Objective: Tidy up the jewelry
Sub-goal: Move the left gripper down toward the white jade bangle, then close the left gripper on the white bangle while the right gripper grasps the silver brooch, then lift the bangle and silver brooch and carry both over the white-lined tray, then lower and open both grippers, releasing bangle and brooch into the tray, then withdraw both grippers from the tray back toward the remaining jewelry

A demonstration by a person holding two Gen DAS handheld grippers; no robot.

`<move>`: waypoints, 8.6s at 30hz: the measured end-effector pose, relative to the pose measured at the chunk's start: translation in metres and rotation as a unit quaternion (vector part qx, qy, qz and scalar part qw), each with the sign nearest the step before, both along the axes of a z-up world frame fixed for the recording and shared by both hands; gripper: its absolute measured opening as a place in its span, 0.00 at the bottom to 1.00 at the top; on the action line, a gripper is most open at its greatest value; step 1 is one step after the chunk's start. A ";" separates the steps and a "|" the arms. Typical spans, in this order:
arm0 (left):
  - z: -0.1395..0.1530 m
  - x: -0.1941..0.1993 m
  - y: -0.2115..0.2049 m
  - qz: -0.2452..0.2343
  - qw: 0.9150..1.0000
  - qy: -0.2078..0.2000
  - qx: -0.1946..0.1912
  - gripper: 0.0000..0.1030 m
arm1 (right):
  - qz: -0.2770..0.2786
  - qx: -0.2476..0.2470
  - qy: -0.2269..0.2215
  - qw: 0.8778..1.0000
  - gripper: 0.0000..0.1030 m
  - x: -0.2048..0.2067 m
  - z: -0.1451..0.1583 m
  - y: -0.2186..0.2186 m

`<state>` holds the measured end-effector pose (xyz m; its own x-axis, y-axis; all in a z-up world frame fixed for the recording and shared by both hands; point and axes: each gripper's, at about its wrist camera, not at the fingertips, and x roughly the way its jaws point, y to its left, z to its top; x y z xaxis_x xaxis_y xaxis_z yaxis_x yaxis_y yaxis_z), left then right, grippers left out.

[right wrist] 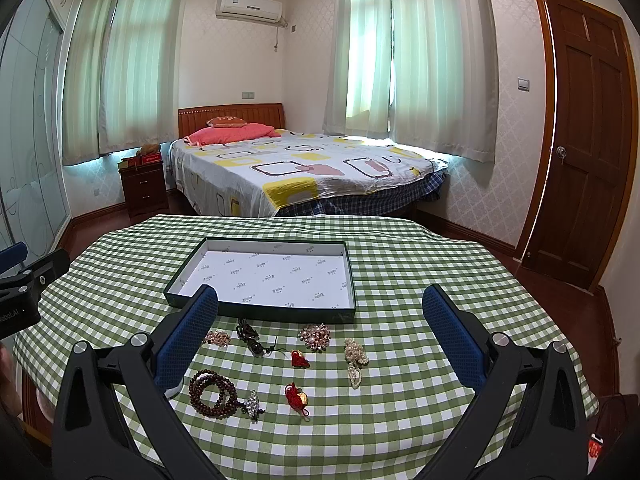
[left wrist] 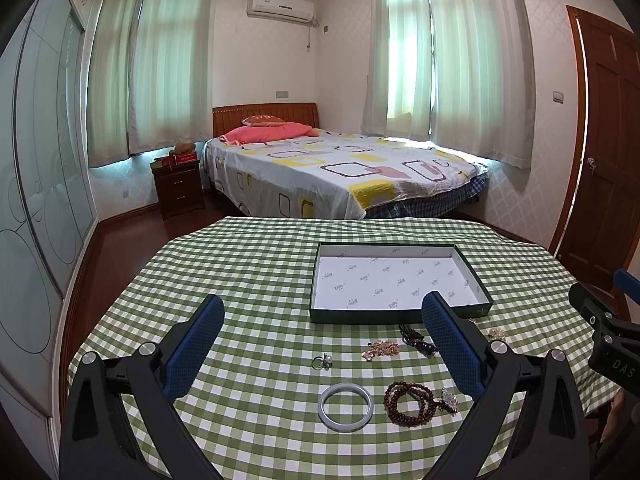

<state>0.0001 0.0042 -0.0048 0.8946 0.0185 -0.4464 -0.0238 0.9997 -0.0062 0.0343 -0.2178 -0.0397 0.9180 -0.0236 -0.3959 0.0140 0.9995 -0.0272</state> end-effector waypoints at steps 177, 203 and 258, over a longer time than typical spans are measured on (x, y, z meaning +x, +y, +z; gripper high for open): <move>-0.090 0.182 -0.031 -0.078 0.989 0.126 -0.028 0.66 | 0.085 0.084 0.105 0.987 0.07 0.190 -0.075 -0.005; -0.150 0.362 -0.054 -0.048 0.973 0.223 -0.026 0.66 | 0.069 0.075 0.225 0.969 0.07 0.380 -0.149 -0.015; -0.128 0.103 -0.021 -0.007 0.994 0.100 -0.033 0.74 | 0.059 0.051 0.132 0.988 0.40 0.080 -0.161 -0.011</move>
<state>0.1035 -0.0165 -0.1326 0.7881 -0.0279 -0.6150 -0.0174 0.9976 -0.0677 0.1146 -0.2290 -0.2005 0.7758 0.1293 -0.6176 -0.0968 0.9916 0.0859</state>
